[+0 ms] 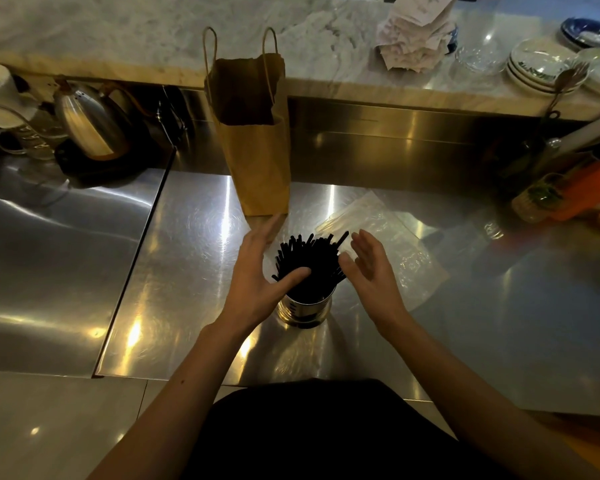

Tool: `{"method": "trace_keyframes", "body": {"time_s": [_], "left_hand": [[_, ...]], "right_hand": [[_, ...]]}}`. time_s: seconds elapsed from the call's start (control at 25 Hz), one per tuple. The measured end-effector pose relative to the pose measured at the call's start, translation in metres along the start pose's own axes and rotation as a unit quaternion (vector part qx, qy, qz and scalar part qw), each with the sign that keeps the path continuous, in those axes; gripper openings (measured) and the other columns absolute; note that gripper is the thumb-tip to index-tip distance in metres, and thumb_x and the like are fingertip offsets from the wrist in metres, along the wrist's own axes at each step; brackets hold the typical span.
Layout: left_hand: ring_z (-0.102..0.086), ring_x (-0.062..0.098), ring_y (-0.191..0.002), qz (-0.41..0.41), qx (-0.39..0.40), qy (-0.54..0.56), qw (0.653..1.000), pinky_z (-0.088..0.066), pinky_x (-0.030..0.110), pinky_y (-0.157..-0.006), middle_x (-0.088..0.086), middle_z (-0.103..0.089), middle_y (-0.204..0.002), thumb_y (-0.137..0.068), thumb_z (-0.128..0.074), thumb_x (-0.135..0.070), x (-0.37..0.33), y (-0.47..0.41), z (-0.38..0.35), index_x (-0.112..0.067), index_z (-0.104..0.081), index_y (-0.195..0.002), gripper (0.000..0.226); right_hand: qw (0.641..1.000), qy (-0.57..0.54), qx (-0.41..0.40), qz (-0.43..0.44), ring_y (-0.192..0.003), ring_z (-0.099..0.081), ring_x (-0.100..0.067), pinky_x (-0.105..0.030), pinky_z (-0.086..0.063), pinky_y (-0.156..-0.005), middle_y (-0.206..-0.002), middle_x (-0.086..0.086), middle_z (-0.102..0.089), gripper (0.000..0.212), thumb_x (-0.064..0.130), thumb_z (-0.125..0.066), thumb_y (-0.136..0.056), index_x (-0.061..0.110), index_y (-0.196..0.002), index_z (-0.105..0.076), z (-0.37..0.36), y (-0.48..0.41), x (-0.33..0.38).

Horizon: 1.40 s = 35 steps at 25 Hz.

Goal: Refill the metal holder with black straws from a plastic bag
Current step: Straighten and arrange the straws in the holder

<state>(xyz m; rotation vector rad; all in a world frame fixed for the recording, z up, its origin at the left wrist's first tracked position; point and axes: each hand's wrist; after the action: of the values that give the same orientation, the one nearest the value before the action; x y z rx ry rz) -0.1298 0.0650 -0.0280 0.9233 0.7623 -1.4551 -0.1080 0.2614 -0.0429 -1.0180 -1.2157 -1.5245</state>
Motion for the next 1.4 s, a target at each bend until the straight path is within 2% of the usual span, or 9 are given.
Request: {"method": "trace_keyframes", "body": {"time_s": [0.12, 0.24, 0.4, 0.52, 0.68, 0.76, 0.88, 1.16, 1.4], "left_hand": [[-0.042, 0.017, -0.135, 0.013, 0.040, 0.009, 0.999, -0.038, 0.029, -0.104, -0.002, -0.036, -0.154, -0.076, -0.074, -0.045, 0.013, 0.006, -0.004, -0.052, -0.017, -0.140, 0.086], [-0.036, 0.014, -0.140, 0.035, 0.071, 0.056, 0.995, -0.035, 0.031, -0.112, -0.005, -0.033, -0.156, -0.075, -0.075, -0.043, 0.026, 0.011, -0.010, -0.042, -0.017, -0.148, 0.094], [-0.035, 0.015, -0.142, 0.061, 0.097, 0.064, 0.991, -0.034, 0.038, -0.116, -0.006, -0.032, -0.157, -0.075, -0.071, -0.049, 0.037, 0.014, -0.017, -0.032, -0.019, -0.153, 0.095], [-0.040, 0.016, -0.139, 0.065, 0.118, 0.060, 0.989, -0.035, 0.038, -0.115, -0.007, -0.040, -0.151, -0.077, -0.066, -0.050, 0.039, 0.011, -0.017, -0.030, -0.029, -0.149, 0.083], [-0.042, 0.018, -0.138, 0.055, 0.135, 0.059, 0.988, -0.037, 0.044, -0.113, -0.003, -0.044, -0.150, -0.082, -0.062, -0.048, 0.045, 0.002, -0.012, -0.027, -0.031, -0.149, 0.077], [-0.045, 0.018, -0.136, 0.053, 0.134, 0.051, 0.988, -0.040, 0.046, -0.111, -0.004, -0.047, -0.148, -0.082, -0.063, -0.050, 0.048, -0.001, -0.010, -0.029, -0.031, -0.149, 0.077], [-0.046, 0.015, -0.134, 0.054, 0.149, 0.040, 0.986, -0.041, 0.044, -0.110, -0.007, -0.048, -0.146, -0.078, -0.067, -0.053, 0.055, -0.004, -0.007, -0.032, -0.030, -0.149, 0.082], [-0.051, 0.011, -0.117, 0.018, 0.193, -0.035, 0.980, -0.042, 0.012, -0.085, -0.004, -0.053, -0.137, -0.082, -0.073, -0.038, 0.042, -0.029, -0.005, -0.024, -0.044, -0.140, 0.066], [-0.056, 0.015, -0.109, 0.019, 0.207, -0.040, 0.977, -0.049, 0.026, -0.090, 0.000, -0.061, -0.123, -0.078, -0.077, -0.039, 0.041, -0.043, -0.006, -0.031, -0.054, -0.117, 0.045]], "right_hand": [[1.000, -0.015, 0.012, 0.011, -0.141, -0.031, -0.007, -0.039, -0.030, -0.118, -0.160, 0.004, -0.027, 0.077, 0.049, -0.052, -0.086, 0.032, -0.152, -0.018, -0.006, 0.004, 0.002], [0.993, 0.081, 0.034, 0.077, -0.144, -0.025, -0.006, -0.030, -0.026, -0.115, -0.162, 0.004, -0.022, 0.069, 0.048, -0.044, -0.094, 0.032, -0.154, -0.014, -0.013, -0.003, 0.016], [0.939, 0.299, 0.074, 0.155, -0.149, -0.013, -0.008, -0.036, -0.020, -0.122, -0.162, 0.002, -0.022, 0.051, 0.038, -0.035, -0.104, 0.019, -0.151, -0.032, -0.016, -0.015, 0.016], [0.907, 0.367, 0.119, 0.171, -0.151, -0.006, -0.009, -0.040, -0.018, -0.123, -0.163, 0.003, -0.018, 0.053, 0.039, -0.035, -0.104, 0.020, -0.152, -0.029, -0.010, -0.017, 0.011], [0.976, 0.171, 0.044, 0.125, -0.145, -0.020, -0.003, -0.019, -0.022, -0.114, -0.161, 0.008, -0.023, 0.070, 0.043, -0.056, -0.094, 0.030, -0.154, -0.020, -0.008, -0.009, 0.013], [0.995, 0.069, 0.003, 0.067, -0.146, -0.023, -0.006, -0.027, -0.025, -0.116, -0.161, 0.009, -0.023, 0.084, 0.051, -0.063, -0.085, 0.033, -0.154, -0.017, -0.005, -0.005, 0.003], [0.995, 0.097, 0.038, -0.002, -0.149, -0.018, -0.014, -0.044, -0.023, -0.119, -0.164, 0.009, -0.013, 0.100, 0.060, -0.064, -0.076, 0.035, -0.154, -0.008, 0.005, 0.001, -0.017], [0.979, 0.150, 0.137, -0.021, -0.147, -0.025, -0.021, -0.034, -0.029, -0.113, -0.163, 0.000, -0.019, 0.101, 0.065, -0.058, -0.076, 0.029, -0.156, -0.009, -0.008, -0.021, -0.009], [0.978, 0.141, 0.154, -0.017, -0.138, -0.042, -0.023, -0.034, -0.039, -0.110, -0.152, -0.005, -0.041, 0.086, 0.065, -0.055, -0.079, 0.028, -0.151, -0.028, -0.018, -0.043, -0.003]]}}
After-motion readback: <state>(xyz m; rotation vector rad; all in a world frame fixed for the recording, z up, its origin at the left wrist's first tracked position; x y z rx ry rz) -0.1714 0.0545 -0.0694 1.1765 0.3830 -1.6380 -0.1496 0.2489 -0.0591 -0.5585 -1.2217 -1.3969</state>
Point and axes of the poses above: each hand's wrist, its own y-axis away from the middle knuckle, its own z-axis out of the back of the hand, x = y × z
